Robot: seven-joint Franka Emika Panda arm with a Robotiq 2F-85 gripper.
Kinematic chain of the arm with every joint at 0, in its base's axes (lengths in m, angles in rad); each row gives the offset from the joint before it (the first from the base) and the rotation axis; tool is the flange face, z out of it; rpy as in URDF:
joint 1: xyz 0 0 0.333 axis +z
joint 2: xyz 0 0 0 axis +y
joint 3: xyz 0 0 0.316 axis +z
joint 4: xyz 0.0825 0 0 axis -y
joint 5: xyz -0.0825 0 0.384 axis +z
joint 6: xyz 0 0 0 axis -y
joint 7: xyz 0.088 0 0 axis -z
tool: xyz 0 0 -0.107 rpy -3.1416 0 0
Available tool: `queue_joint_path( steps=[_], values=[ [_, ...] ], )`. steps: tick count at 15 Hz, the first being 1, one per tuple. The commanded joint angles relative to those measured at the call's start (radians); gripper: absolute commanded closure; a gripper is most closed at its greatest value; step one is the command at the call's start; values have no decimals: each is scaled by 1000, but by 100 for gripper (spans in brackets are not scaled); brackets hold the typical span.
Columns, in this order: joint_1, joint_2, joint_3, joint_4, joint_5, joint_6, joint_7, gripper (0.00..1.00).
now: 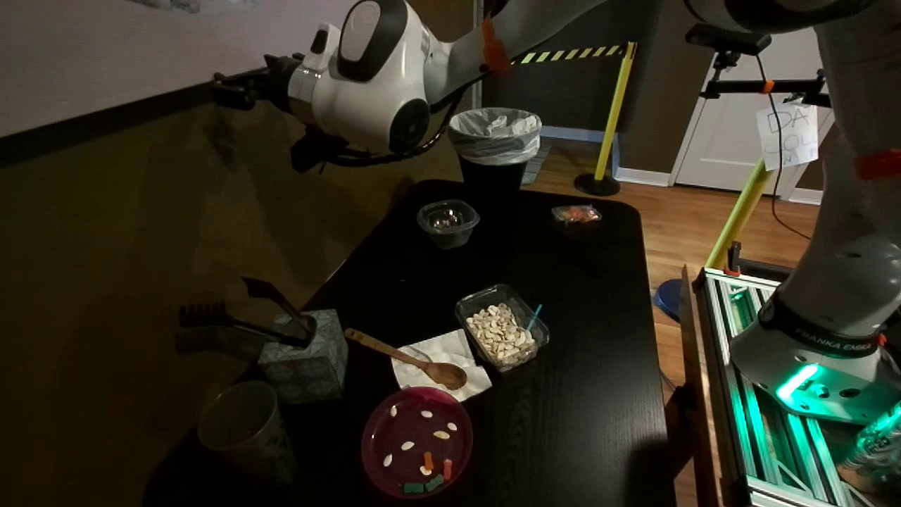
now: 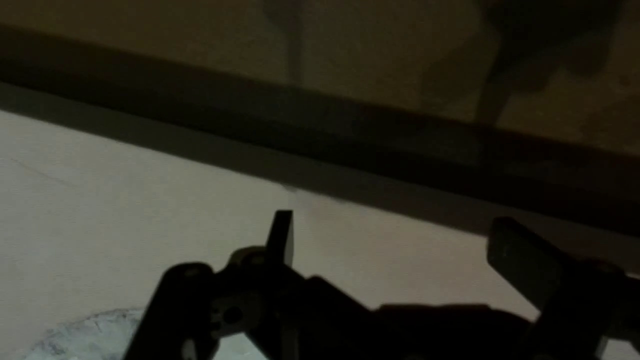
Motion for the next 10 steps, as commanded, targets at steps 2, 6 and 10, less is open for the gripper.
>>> queue_joint_path(
  steps=[2,6,10],
  values=[
    [223,100,-318,35,-12,-13,307,0],
    [116,195,-150,155,-13,-37,349,0],
    [152,191,-176,134,0,-4,325,0]
  ],
)
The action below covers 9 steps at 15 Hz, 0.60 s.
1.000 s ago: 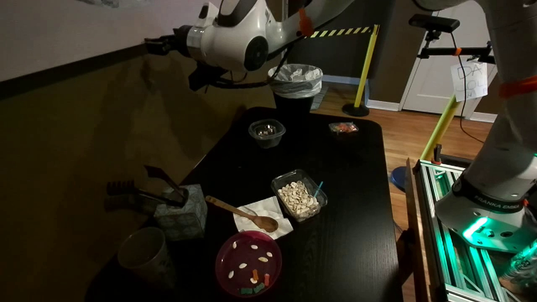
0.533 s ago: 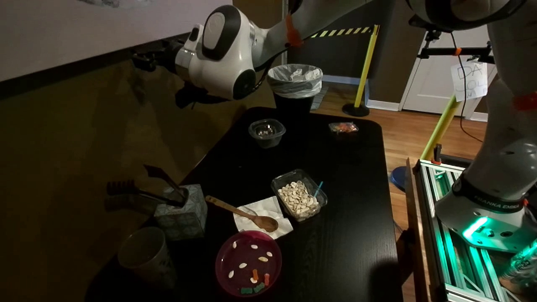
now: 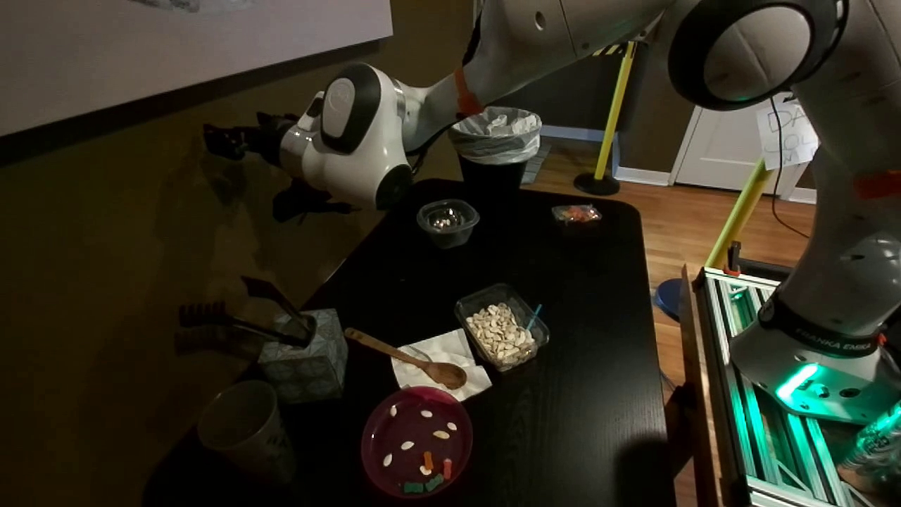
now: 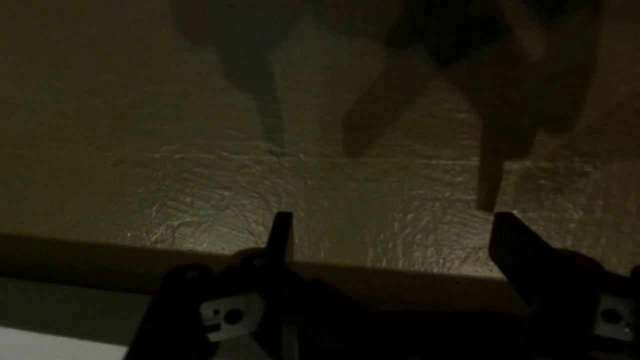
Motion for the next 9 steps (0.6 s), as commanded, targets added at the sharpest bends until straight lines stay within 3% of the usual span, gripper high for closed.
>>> queue_joint_path(
  steps=[1,9],
  values=[
    [-5,13,3,15,0,4,3,0],
    [-11,30,5,39,0,8,4,0]
  ],
)
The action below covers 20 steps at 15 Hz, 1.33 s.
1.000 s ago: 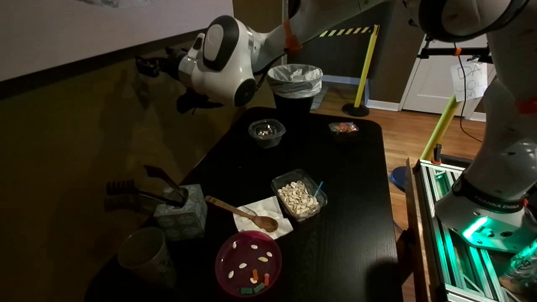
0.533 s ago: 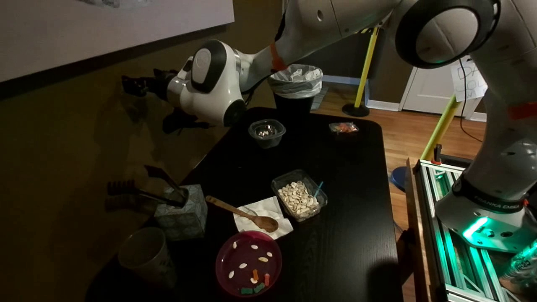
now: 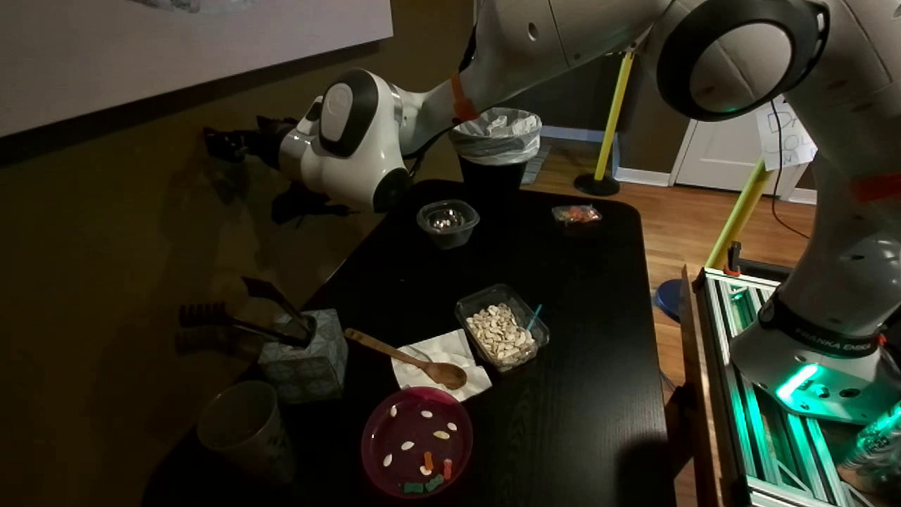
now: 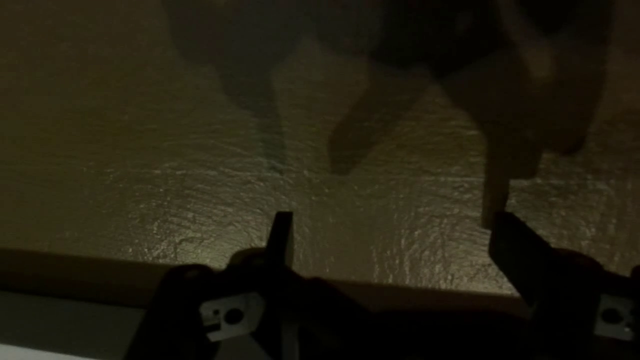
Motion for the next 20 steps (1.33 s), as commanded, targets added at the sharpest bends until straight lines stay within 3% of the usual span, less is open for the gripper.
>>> queue_joint_path(
  steps=[1,7,9,10,11,12,13,14,15,16,17,18,19,20],
  values=[
    [0,0,0,0,0,0,0,0],
    [0,-5,-1,-11,-23,-13,16,0],
    [78,15,-109,29,-12,32,89,0],
    [20,32,-2,88,-12,31,-1,0],
    [35,30,-16,93,-12,37,7,0],
    [130,20,-159,68,-12,60,120,0],
    [54,38,-18,137,-13,63,-1,0],
    [78,39,-52,145,-13,84,-3,0],
    [193,32,-246,111,-13,128,134,0],
    [97,57,-89,187,-13,154,-3,0],
    [109,64,-118,198,-13,181,-1,0],
    [215,71,-312,174,-13,230,151,0],
    [94,79,-117,225,-13,228,2,0],
    [98,92,-139,242,-13,247,4,0]
  ],
)
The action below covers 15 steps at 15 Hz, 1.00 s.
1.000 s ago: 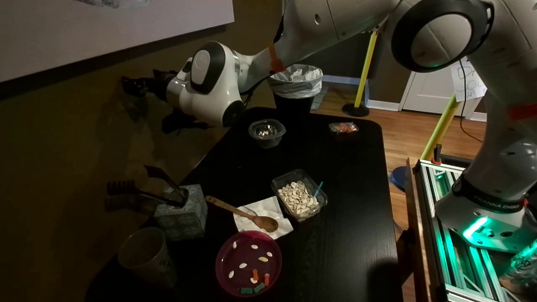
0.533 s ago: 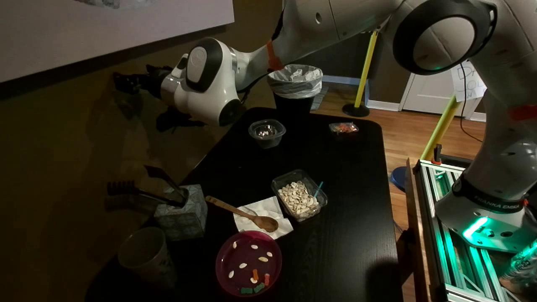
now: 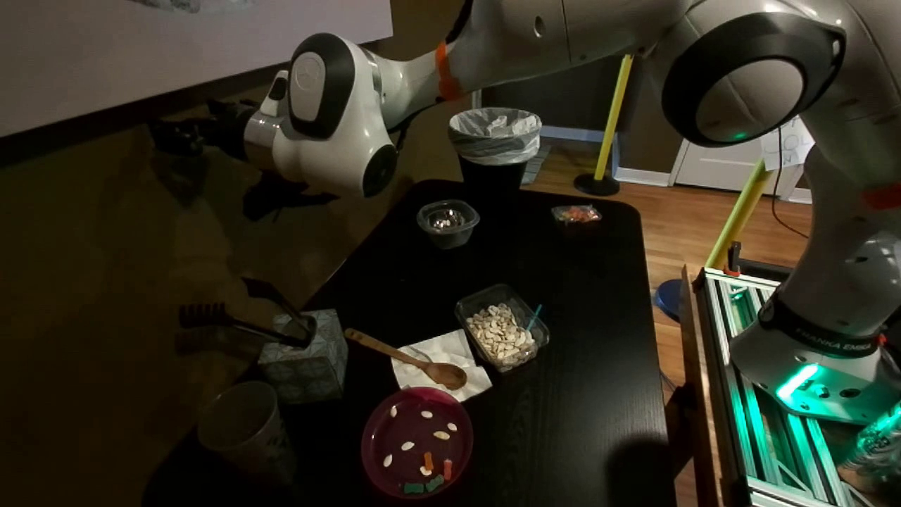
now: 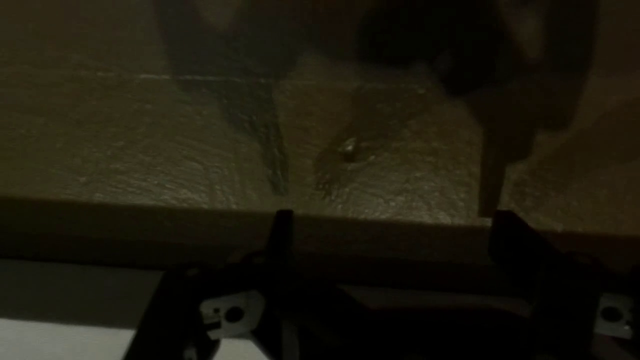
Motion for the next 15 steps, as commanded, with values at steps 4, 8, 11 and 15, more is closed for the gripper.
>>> queue_joint_path(
  steps=[4,8,11,15],
  values=[
    [26,136,-158,190,-13,143,133,0],
    [-94,223,20,395,-17,166,-2,0],
    [-105,286,14,500,-16,203,-3,0],
    [-157,383,4,654,-16,296,0,0]
  ],
)
